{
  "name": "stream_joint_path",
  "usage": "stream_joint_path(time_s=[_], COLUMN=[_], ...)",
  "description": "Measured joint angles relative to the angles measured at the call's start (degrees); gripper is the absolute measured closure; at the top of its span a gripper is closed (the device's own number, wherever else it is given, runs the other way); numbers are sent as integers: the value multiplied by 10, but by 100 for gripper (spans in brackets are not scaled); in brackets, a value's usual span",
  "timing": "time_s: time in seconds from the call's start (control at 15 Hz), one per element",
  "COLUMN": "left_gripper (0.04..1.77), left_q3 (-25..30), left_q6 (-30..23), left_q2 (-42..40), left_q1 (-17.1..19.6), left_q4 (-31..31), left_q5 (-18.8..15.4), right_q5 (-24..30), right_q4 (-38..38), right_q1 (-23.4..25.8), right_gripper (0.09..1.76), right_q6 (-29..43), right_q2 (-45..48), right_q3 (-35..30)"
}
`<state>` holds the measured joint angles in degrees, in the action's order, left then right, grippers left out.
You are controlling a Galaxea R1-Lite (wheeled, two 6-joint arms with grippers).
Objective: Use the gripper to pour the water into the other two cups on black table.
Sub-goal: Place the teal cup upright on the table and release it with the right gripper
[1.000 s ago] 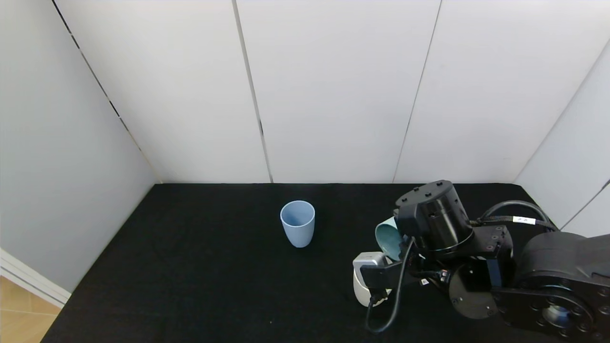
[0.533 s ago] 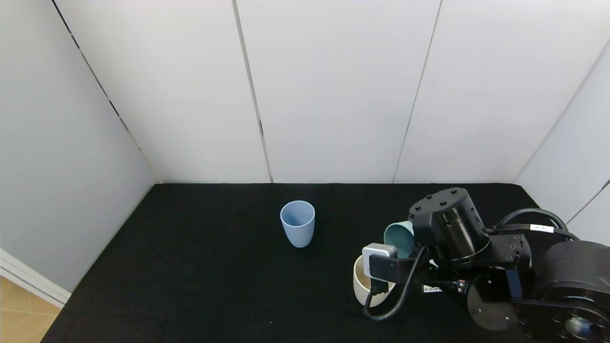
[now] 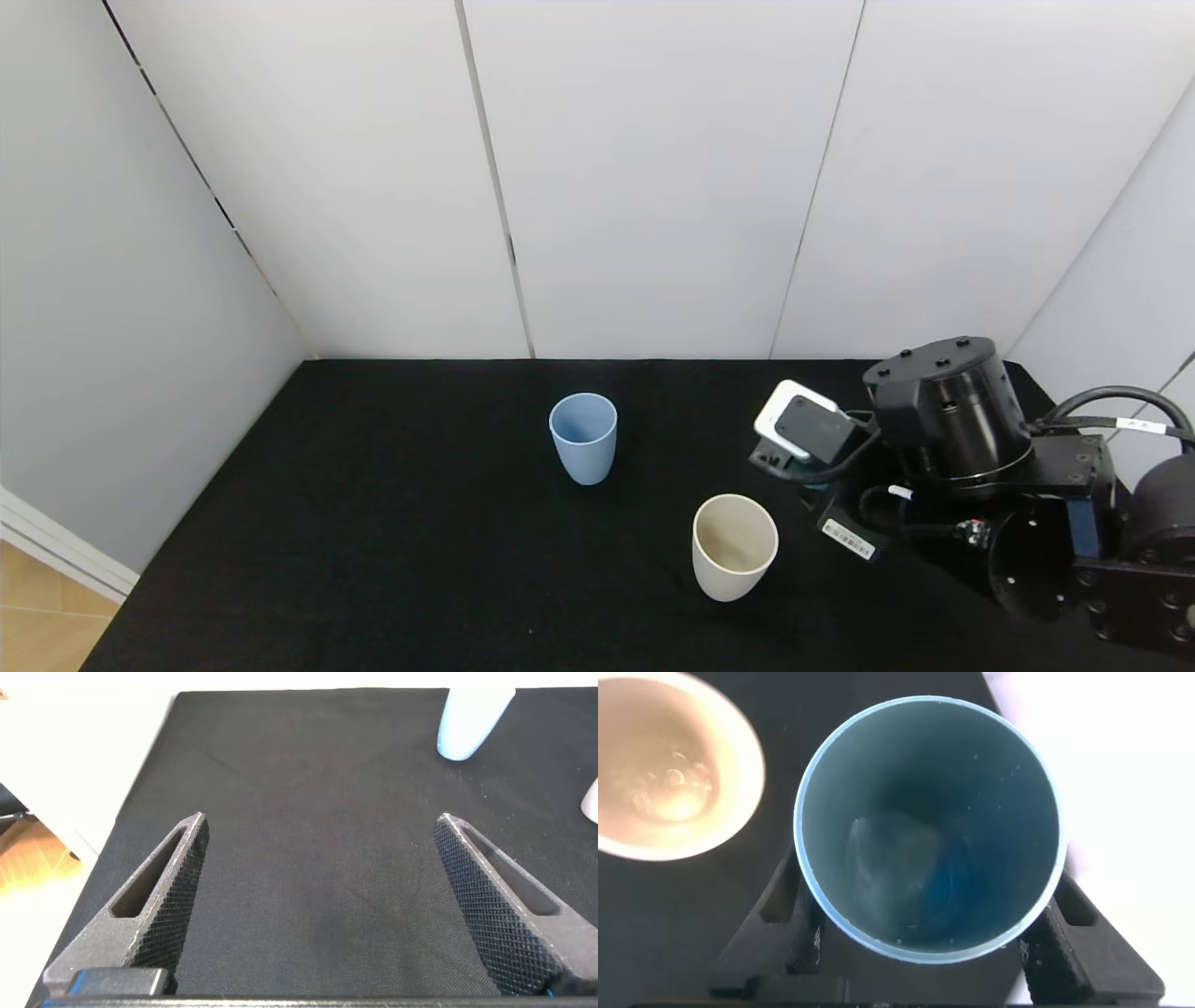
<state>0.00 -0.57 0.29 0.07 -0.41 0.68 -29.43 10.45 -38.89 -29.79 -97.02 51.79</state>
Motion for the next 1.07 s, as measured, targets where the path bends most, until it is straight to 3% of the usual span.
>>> stream_joint_path(time_s=[0.2,0.67,1.07], left_gripper=[9,9,9], left_q3=[0,0,0], left_q6=[0,0,0], left_q2=[0,0,0], left_q1=[0,0,0], left_q4=[0,0,0], left_q5=[0,0,0], right_q5=[69,176,219], right_q4=[13,320,423], right_q1=[54,185,260], right_gripper=[68,68,68], right_q6=[54,131,180], right_q2=[24,8,-59], right_q3=[-20,-168,-235])
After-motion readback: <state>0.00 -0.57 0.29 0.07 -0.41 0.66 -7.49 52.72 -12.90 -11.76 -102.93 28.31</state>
